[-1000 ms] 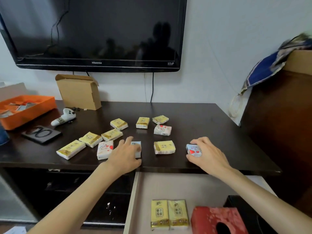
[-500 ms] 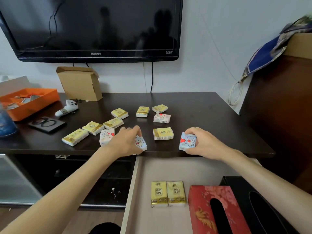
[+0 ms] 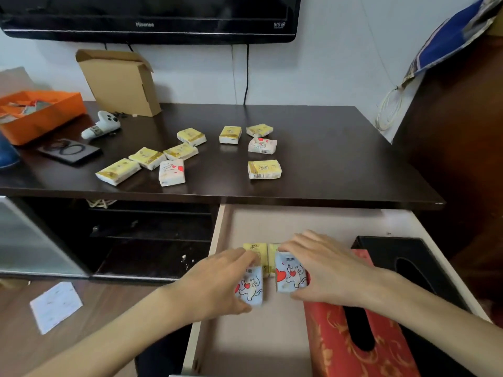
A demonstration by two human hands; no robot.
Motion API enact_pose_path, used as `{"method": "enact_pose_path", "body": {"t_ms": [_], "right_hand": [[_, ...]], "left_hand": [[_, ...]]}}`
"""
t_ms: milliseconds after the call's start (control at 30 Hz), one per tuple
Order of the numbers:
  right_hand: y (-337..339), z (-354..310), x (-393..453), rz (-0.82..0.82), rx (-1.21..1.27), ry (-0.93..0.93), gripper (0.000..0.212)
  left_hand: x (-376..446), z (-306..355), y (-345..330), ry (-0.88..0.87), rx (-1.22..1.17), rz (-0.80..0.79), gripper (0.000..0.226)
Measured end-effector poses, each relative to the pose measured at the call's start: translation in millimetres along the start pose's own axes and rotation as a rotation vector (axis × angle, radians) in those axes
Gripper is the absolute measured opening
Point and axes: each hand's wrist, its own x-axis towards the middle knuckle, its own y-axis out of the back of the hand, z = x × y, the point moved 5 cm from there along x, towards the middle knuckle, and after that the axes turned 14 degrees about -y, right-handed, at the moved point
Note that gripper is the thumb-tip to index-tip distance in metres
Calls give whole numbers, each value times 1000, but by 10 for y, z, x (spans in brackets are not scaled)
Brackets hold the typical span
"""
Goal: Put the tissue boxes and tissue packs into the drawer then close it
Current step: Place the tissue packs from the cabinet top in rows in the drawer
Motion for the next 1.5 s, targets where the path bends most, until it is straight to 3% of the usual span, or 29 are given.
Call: {"method": "enact_pose_path", "body": {"t_ms": [200,433,567,733,900,1000,1067,1167,1267,1367,1500], "right_hand": [[-193,-135,-128,-92,-28,27,58],[-337,-299,-101,-151,-239,67,57],[-296,-242,-95,-154,-175,43,59],[-9,-63,41,-95,-37,24,60],[-94,-111,285,-306,-306,5,83],[-302,-209,362,-451,-468,-28,94],[-388,-262,389,-489,-551,-23,90],[-385,-274,423,-400,-554,2,62],[-358,-254,416,-377,-531,-22,66],[-340,-241,426,-342,-501,-39,58],[-324,-209,426,-344,-436,-40,73]], "left_hand": [[-80,89,-207,-103,30,-5,59],[-6,187,-282,-186,121,-5,54],[0,205,-279,-205,104,-33,55],[37,72,-56,-200,41,58,58],[203,-123,-138,-184,92,-129,97],[277,-162,-231,-188,142,-191,91],[308,-167,-263,-186,150,-190,82],[341,-178,-298,-162,129,-183,74],[362,-172,-324,-150,104,-193,70],[367,-160,-329,-143,74,-205,67],[376,-158,-301,-140,61,-178,66]]}}
